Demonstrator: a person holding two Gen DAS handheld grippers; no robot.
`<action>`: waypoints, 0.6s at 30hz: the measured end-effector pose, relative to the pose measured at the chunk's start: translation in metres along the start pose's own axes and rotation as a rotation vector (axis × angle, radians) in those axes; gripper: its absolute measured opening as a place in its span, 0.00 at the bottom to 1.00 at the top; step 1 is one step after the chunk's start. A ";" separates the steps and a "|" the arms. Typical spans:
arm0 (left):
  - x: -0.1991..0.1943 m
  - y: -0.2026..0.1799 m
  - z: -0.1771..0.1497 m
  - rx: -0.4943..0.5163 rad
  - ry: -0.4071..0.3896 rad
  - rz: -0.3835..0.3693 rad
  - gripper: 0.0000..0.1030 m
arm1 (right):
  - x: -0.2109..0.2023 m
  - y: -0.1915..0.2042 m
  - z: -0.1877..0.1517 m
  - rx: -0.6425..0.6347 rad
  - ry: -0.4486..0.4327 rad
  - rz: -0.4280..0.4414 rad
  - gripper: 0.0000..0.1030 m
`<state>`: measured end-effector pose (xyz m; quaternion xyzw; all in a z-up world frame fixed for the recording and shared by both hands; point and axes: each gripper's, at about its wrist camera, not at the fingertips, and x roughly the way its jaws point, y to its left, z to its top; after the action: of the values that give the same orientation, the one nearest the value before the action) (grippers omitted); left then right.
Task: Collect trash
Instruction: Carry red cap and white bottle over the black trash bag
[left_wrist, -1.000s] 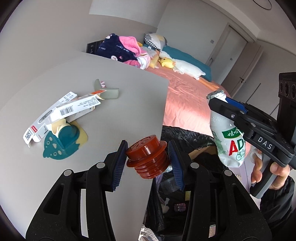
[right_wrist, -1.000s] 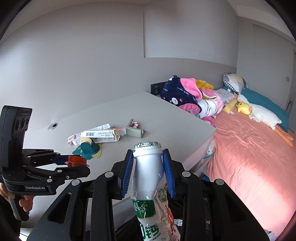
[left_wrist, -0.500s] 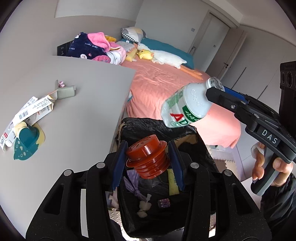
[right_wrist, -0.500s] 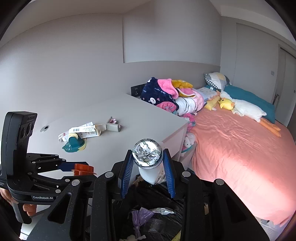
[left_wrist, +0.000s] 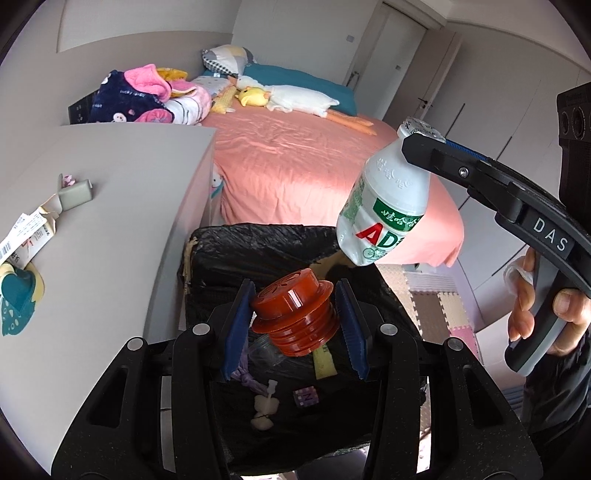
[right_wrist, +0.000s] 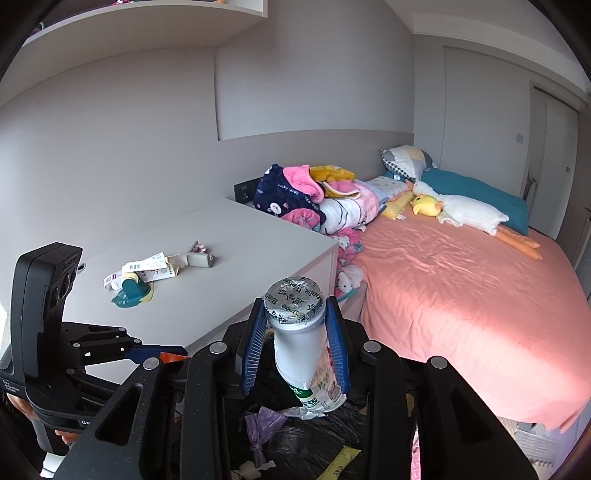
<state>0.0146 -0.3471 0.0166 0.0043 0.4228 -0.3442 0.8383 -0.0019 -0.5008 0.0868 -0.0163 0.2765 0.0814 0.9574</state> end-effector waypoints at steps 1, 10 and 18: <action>0.002 -0.002 0.000 0.006 0.006 -0.005 0.43 | -0.002 -0.002 -0.001 0.003 0.001 -0.005 0.33; 0.022 -0.015 -0.004 0.045 0.055 -0.046 0.43 | -0.012 -0.016 -0.015 0.035 0.010 -0.041 0.33; 0.027 -0.026 -0.006 0.073 0.072 -0.072 0.43 | -0.019 -0.026 -0.026 0.066 0.016 -0.061 0.33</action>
<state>0.0065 -0.3805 0.0006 0.0318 0.4396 -0.3890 0.8090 -0.0269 -0.5312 0.0746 0.0061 0.2861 0.0428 0.9572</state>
